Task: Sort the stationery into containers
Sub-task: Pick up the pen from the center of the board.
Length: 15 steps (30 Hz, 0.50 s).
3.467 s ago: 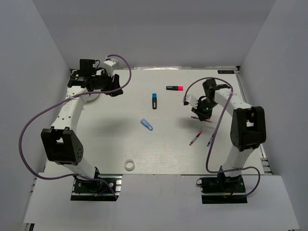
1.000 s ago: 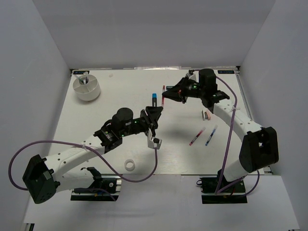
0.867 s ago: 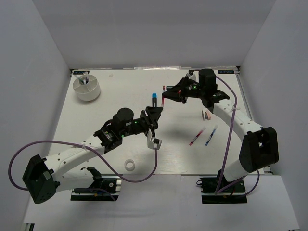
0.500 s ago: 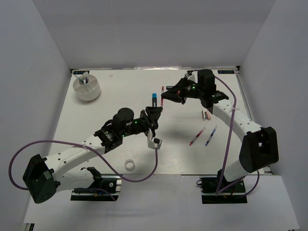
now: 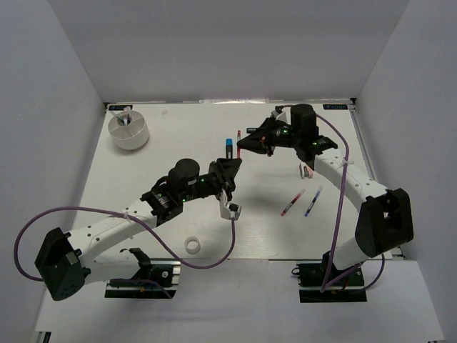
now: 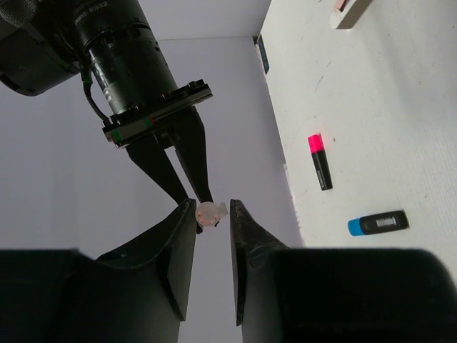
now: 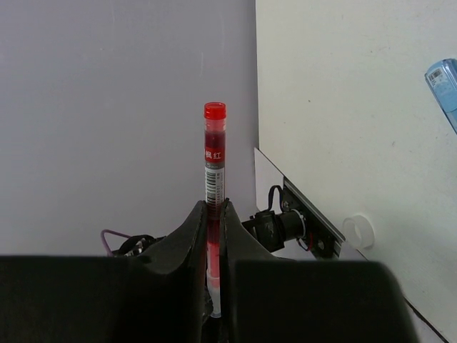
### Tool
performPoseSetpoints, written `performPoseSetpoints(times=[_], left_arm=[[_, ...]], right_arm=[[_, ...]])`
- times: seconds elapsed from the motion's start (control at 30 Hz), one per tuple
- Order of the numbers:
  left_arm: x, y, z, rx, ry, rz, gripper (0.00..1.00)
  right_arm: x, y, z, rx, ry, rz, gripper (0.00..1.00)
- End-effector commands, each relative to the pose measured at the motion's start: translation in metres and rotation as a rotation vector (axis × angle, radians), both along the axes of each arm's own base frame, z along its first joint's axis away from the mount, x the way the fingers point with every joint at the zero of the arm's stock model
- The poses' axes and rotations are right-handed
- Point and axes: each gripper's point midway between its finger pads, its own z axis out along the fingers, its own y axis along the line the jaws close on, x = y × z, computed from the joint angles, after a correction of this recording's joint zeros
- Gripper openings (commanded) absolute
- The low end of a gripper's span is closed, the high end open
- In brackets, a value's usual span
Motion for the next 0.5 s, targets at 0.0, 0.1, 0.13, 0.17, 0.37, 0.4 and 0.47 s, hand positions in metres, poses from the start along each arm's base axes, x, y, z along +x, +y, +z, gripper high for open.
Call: performPoseSetpoints(times=[0.0,0.1,0.13,0.17,0.37,0.4,0.47], left_arm=[[-0.001,-0.004,0.016,-0.031,-0.01,-0.01,0.35],[0.0,-0.004,0.016,-0.038,-0.005,-0.007,0.3],[0.0,-0.004,0.016,-0.037,0.0,-0.007,0.29],[0.0,-0.004,0.014,-0.036,0.005,-0.005,0.28],[-0.005,-0.002,0.016,-0.074,0.02,0.001,0.0],[-0.005,-0.001,0.014,-0.074,0.027,0.003,0.0],[-0.007,0.003,0.016,-0.08,0.047,0.013,0.0]], right_arm=[[-0.012,0.002,0.015,0.033,-0.02,0.022,0.0],[-0.014,0.002,0.014,0.037,-0.01,0.022,0.0],[-0.014,0.002,0.013,0.037,-0.007,0.02,0.0],[-0.014,0.002,0.012,0.036,-0.007,0.022,0.0],[-0.012,0.0,0.013,0.042,-0.011,0.013,0.45],[-0.01,0.0,0.016,0.047,-0.022,0.011,0.55],[-0.001,-0.005,0.021,0.052,-0.05,-0.007,0.78]])
